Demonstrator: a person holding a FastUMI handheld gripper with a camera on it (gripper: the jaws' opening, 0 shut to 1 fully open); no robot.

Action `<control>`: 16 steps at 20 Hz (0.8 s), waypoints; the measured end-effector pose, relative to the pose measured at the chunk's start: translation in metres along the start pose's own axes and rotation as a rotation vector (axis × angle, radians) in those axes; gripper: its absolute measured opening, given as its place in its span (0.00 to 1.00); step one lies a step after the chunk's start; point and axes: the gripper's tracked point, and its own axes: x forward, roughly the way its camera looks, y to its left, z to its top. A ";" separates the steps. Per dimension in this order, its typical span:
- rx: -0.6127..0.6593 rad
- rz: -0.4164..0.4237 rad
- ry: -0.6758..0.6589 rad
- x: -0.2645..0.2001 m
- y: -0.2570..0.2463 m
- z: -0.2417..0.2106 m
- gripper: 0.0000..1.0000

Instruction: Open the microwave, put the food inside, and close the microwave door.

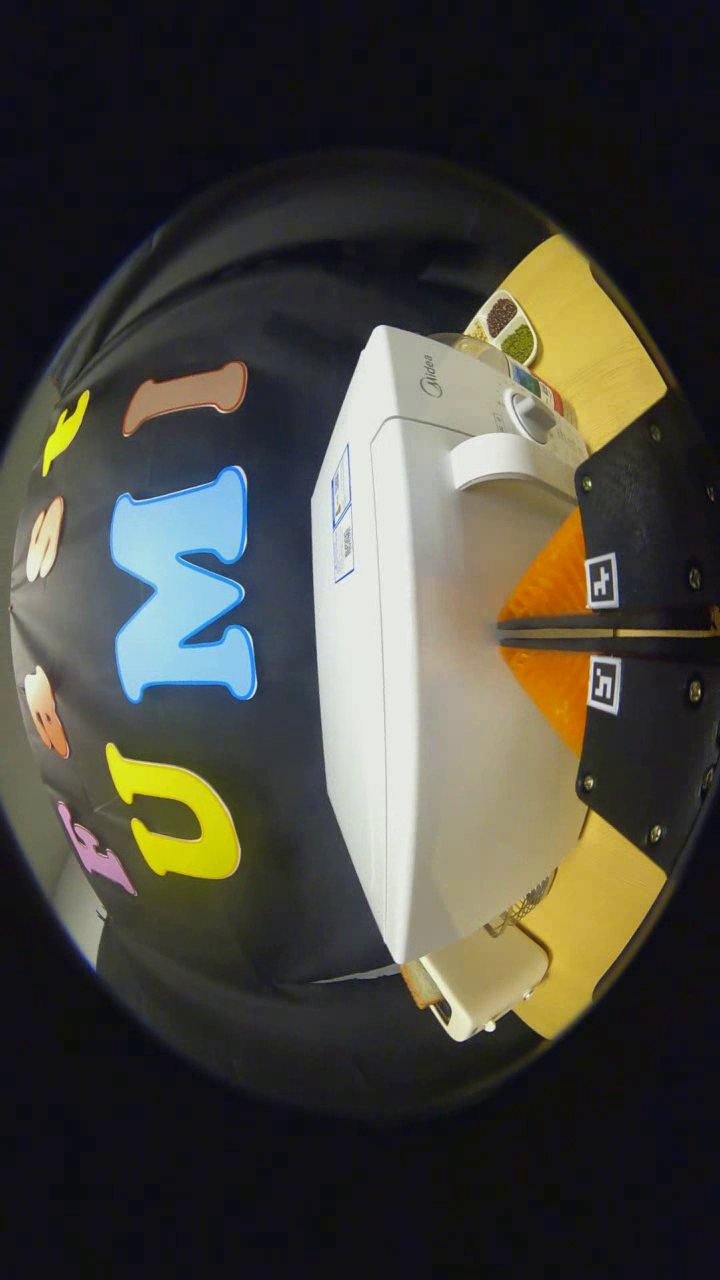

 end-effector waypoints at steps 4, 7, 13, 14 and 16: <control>-0.008 0.013 -0.040 -0.026 0.009 0.016 0.03; -0.047 0.021 -0.077 -0.059 0.014 0.026 0.03; -0.067 0.048 -0.136 -0.138 0.029 0.037 0.03; -0.069 0.054 -0.144 -0.152 0.032 0.037 0.05; -0.076 0.055 -0.174 -0.181 0.034 0.041 0.34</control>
